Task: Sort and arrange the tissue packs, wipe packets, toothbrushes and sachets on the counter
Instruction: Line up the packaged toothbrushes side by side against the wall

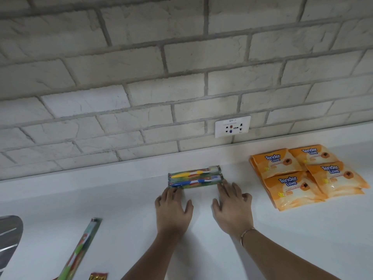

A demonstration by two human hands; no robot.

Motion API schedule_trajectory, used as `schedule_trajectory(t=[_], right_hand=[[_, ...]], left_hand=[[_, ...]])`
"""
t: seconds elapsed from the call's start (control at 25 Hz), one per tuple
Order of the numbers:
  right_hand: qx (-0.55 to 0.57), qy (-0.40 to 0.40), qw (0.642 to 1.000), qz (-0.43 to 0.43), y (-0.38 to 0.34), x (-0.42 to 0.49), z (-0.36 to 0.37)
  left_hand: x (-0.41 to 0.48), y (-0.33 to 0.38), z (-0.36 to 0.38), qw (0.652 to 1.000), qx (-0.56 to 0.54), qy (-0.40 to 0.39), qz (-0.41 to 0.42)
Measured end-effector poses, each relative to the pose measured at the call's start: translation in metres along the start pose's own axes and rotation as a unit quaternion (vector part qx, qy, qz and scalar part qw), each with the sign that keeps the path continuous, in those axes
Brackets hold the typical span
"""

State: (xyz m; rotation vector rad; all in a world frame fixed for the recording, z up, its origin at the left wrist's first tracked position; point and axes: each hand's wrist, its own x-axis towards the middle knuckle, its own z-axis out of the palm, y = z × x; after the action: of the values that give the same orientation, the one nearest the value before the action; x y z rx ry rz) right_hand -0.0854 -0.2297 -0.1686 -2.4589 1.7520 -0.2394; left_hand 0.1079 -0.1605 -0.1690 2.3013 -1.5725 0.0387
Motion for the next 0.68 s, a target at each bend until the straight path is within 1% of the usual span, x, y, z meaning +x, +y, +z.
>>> schedule_trajectory(t=[0.16,0.4,0.48,0.6,0.68], right_hand=[[0.005,0.002,1.0,0.0,0.001,0.0,0.001],[0.034,0.032,0.999,-0.007,0.002,-0.003,-0.007],[0.054,0.035,0.998,-0.012,0.003,-0.004,-0.009],[0.099,0.058,0.993,-0.041,0.006,-0.008,-0.009],[0.138,0.076,0.986,-0.058,0.009,-0.01,-0.009]], left_hand=[[0.0,0.001,-0.001,1.0,-0.002,0.01,0.001],[-0.004,0.0,-0.005,1.0,-0.022,0.013,0.003],[-0.007,-0.006,-0.004,0.997,-0.07,0.025,0.0],[-0.012,-0.017,-0.011,0.982,-0.172,0.051,-0.062],[-0.017,-0.031,-0.022,0.975,-0.187,0.073,-0.09]])
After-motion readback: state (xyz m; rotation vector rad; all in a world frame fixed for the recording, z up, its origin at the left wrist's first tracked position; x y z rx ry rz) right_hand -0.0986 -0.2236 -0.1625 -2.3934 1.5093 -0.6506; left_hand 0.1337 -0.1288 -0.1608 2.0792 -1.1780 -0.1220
